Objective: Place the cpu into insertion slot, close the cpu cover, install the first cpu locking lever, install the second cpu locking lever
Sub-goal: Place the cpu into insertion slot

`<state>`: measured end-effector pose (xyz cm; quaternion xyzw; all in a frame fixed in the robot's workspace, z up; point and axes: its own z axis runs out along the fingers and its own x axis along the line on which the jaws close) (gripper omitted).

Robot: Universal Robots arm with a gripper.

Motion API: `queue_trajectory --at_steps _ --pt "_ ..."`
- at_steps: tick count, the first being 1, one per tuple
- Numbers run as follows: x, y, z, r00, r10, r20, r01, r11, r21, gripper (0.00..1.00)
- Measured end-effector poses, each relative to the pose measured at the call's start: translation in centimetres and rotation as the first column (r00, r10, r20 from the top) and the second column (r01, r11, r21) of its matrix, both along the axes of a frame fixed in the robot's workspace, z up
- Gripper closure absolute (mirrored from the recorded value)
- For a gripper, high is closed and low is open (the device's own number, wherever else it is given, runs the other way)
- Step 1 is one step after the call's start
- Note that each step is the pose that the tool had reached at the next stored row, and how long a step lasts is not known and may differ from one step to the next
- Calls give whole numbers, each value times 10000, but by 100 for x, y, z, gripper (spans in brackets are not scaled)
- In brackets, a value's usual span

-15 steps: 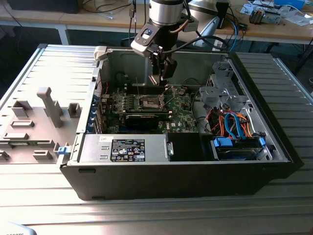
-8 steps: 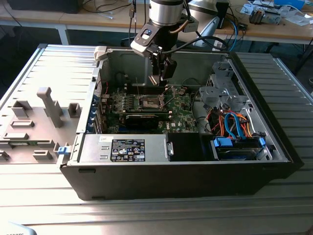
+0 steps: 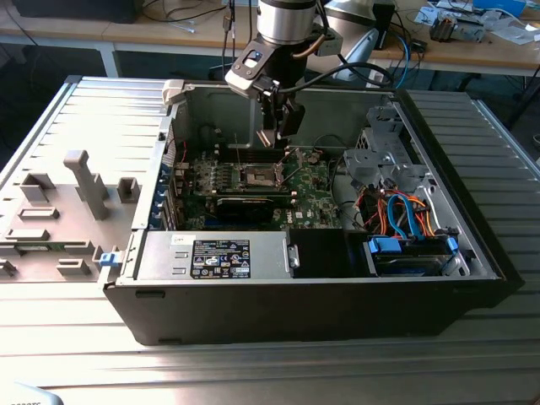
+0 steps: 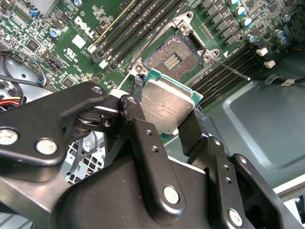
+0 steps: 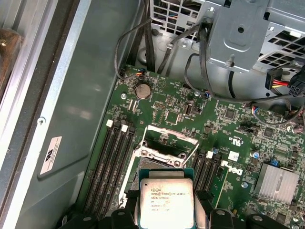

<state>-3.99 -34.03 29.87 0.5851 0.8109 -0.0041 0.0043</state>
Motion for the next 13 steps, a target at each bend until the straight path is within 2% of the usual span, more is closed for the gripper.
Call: queue_trajectory --at_steps 13 --pt "0 0 -5 10000 -87 0 87 10000 0 46"
